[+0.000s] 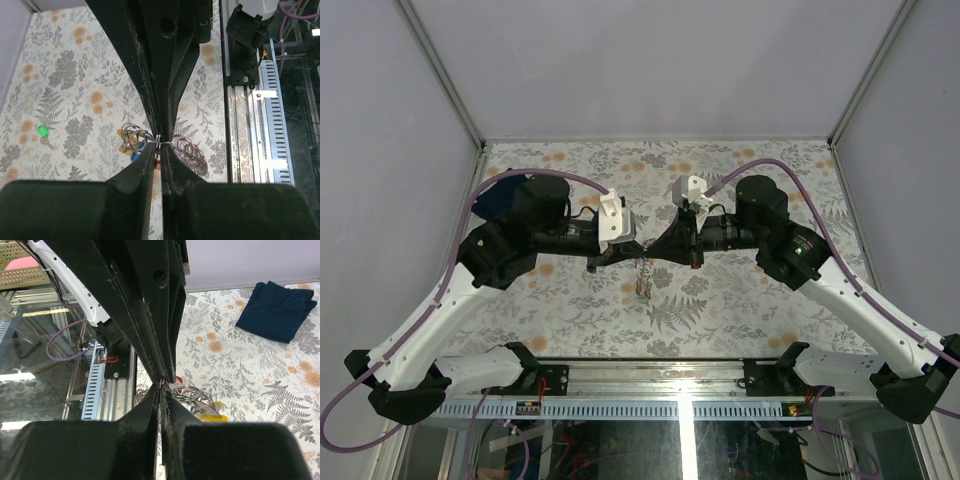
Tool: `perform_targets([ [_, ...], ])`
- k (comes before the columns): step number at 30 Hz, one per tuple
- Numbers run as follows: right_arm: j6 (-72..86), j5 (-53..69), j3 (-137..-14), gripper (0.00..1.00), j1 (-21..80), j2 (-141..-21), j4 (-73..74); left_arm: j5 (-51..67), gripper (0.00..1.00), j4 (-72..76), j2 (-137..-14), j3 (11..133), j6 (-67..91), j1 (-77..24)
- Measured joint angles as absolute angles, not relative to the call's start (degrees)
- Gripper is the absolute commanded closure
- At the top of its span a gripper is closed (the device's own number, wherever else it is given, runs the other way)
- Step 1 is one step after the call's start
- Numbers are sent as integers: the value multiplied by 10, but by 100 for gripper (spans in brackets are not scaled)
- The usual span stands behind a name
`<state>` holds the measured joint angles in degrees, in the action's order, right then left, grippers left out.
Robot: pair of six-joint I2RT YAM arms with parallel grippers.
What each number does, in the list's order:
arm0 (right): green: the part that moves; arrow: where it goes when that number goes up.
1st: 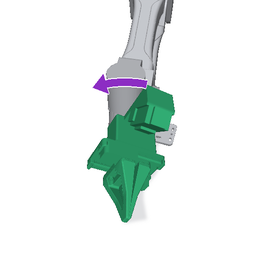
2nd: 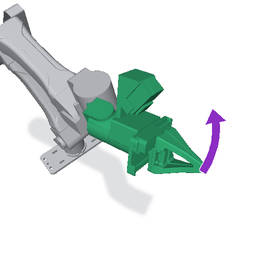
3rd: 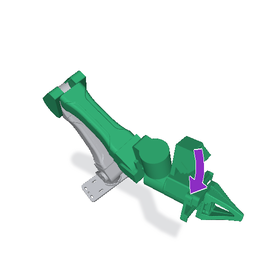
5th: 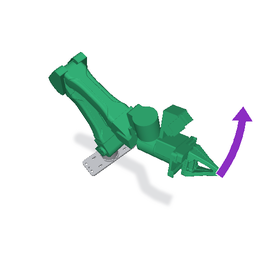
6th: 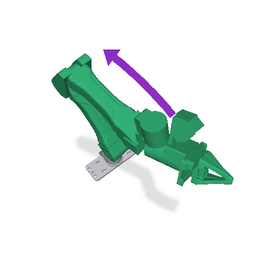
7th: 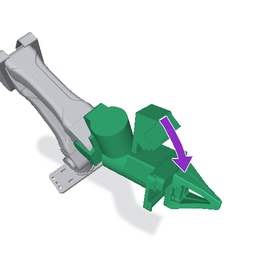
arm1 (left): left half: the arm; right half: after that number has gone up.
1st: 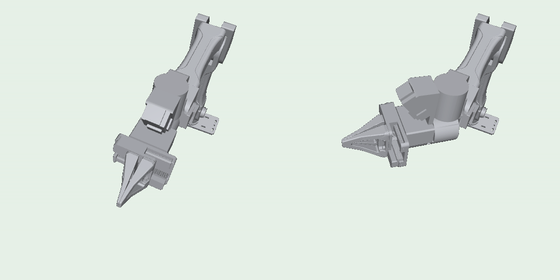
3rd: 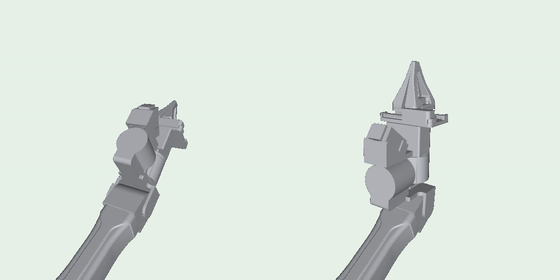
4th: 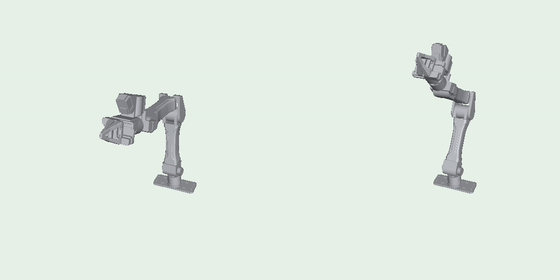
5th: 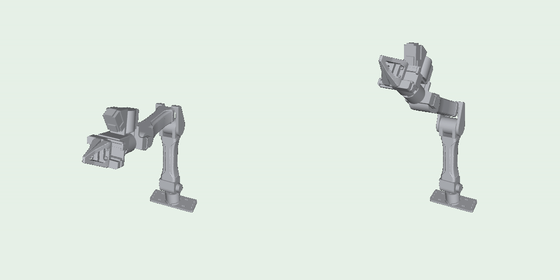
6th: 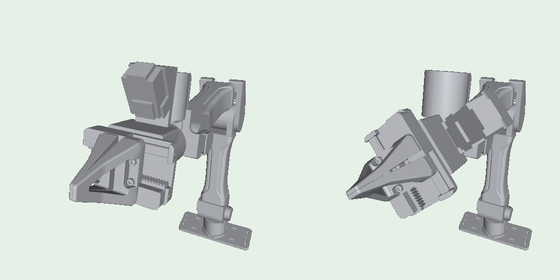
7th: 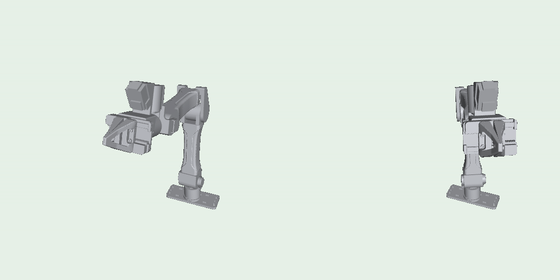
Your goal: Put the keys on the keyring
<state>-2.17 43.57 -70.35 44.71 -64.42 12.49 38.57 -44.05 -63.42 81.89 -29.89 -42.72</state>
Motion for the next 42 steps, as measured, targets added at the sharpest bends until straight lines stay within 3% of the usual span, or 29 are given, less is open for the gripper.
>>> perform_targets([
  [4, -21, 435, -700, 100, 447, -626, 112, 392, 77, -414, -611, 809, -292, -427],
  [17, 2, 478, -666, 100, 447, -548, 22, 436, 72, -211, -497, 687, -195, -427],
  [29, 26, 507, -665, 100, 447, -547, -21, 468, 74, -37, -483, 635, -88, -427],
  [42, 37, 507, -662, 100, 447, -547, -37, 505, 78, -7, -496, 634, -69, -427],
])
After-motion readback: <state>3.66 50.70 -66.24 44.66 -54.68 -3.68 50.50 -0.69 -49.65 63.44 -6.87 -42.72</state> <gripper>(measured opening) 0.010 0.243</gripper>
